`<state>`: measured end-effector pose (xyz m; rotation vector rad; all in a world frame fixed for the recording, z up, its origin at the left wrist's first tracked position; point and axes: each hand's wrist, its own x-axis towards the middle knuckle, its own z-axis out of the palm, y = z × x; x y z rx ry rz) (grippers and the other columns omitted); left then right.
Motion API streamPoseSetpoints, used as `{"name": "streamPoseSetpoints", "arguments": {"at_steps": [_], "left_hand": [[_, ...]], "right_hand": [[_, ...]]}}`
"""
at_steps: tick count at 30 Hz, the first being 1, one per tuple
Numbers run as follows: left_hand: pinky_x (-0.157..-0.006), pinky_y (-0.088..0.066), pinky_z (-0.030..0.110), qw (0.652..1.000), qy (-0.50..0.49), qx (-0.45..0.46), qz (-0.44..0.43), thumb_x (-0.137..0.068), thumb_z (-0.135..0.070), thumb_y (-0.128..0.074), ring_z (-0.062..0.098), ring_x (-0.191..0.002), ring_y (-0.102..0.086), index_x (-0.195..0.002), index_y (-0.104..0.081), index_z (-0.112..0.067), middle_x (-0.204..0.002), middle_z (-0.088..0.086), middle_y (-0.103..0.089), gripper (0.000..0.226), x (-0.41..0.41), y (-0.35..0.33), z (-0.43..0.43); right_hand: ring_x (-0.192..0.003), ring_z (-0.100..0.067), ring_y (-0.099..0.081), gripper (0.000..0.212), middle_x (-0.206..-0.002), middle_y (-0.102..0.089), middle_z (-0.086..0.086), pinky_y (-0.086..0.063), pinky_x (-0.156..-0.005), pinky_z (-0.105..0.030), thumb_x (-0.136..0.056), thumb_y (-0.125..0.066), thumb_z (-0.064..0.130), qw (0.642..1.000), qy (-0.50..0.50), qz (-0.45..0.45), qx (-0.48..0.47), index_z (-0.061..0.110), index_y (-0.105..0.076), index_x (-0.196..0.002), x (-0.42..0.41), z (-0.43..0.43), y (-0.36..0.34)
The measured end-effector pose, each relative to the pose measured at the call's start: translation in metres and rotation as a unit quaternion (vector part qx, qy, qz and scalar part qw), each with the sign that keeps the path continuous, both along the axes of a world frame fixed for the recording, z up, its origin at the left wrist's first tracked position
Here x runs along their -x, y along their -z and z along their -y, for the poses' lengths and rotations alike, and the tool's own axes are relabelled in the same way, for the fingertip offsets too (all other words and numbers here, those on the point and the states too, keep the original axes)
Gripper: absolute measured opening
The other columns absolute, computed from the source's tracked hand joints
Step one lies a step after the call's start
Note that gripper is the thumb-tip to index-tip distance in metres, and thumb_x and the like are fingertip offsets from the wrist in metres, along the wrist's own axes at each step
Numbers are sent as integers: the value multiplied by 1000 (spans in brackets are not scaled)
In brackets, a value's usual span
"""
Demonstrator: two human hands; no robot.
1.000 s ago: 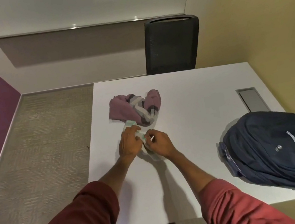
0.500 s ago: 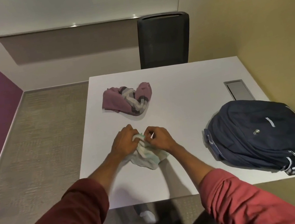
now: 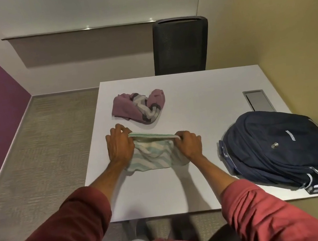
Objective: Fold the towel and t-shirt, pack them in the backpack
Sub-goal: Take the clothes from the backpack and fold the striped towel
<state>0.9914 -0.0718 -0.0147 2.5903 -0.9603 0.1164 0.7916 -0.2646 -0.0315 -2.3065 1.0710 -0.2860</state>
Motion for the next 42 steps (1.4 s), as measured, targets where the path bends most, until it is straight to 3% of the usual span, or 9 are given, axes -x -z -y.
{"name": "streamPoseSetpoints", "arguments": {"at_steps": [6, 10, 14, 18, 23, 27, 34, 38, 42], "left_hand": [[-67, -52, 43, 995, 23, 37, -90, -97, 1, -45, 31, -80, -64, -101, -62, -14, -91, 8, -67, 23, -5, -8, 8], [-77, -48, 46, 997, 66, 35, -38, -97, -1, -47, 32, -85, -59, -104, -61, -15, -97, 6, -62, 21, -12, -7, 5], [-81, -46, 47, 994, 104, -19, -12, -90, 4, -59, 35, -89, -61, -108, -66, -12, -102, 9, -64, 25, -32, 0, 1], [-83, -49, 43, 992, -17, -115, -57, -93, -4, -61, 37, -99, -67, -111, -71, -9, -109, 13, -66, 21, -41, 8, 1], [-76, -56, 44, 972, -118, -90, -181, -95, -6, -61, 44, -100, -70, -104, -68, -2, -107, 21, -70, 11, -57, 13, -6], [-67, -56, 42, 976, -126, -56, -171, -92, -1, -61, 41, -89, -71, -90, -66, -6, -96, 19, -71, 7, -76, 9, -3], [-73, -62, 52, 985, -125, 11, -115, -91, 1, -65, 43, -90, -69, -102, -59, -5, -104, 17, -64, 14, -106, -18, 11], [-65, -61, 54, 990, -111, 54, -64, -89, 7, -58, 43, -80, -68, -101, -54, -8, -101, 14, -61, 20, -115, -47, 20], [-56, -45, 42, 991, -109, 81, -11, -90, 6, -57, 39, -72, -64, -101, -55, -11, -102, 11, -61, 20, -119, -70, 21]], "right_hand": [[-95, -26, -68, 21, -98, -78, 5, -27, -84, -38, -96, -56, 19, 995, 30, 88, 32, 25, -76, -100, -26, 19, -35], [-84, -24, -59, 4, -88, -66, 7, -28, -82, -39, -91, -59, 22, 988, 67, 136, 43, 24, -57, -93, -45, 34, -50], [-75, -21, -54, 11, -82, -61, 7, -28, -81, -38, -88, -63, 20, 985, 73, 143, 67, 23, -53, -91, -59, 47, -63], [-82, -15, -57, 18, -87, -60, 12, -32, -86, -38, -86, -64, 15, 981, 92, 157, 63, 28, -55, -95, -68, 53, -63], [-100, -21, -56, 22, -100, -62, 6, -25, -87, -38, -85, -63, 10, 984, 110, 112, 87, 22, -70, -102, -65, 59, -55], [-105, -25, -54, 21, -101, -66, 2, -25, -85, -39, -86, -61, 9, 982, 142, 68, 107, 21, -72, -100, -64, 64, -47], [-102, -29, -52, 12, -97, -67, -1, -28, -82, -42, -89, -63, 9, 977, 165, -3, 138, 20, -67, -91, -75, 87, -60], [-87, -26, -57, 17, -92, -63, 1, -32, -88, -40, -93, -62, 3, 975, 190, 48, 108, 20, -61, -90, -87, 98, -81], [-82, -21, -54, 19, -94, -63, 2, -31, -90, -38, -97, -65, 5, 967, 206, 92, 117, 22, -59, -93, -97, 97, -98]]}}
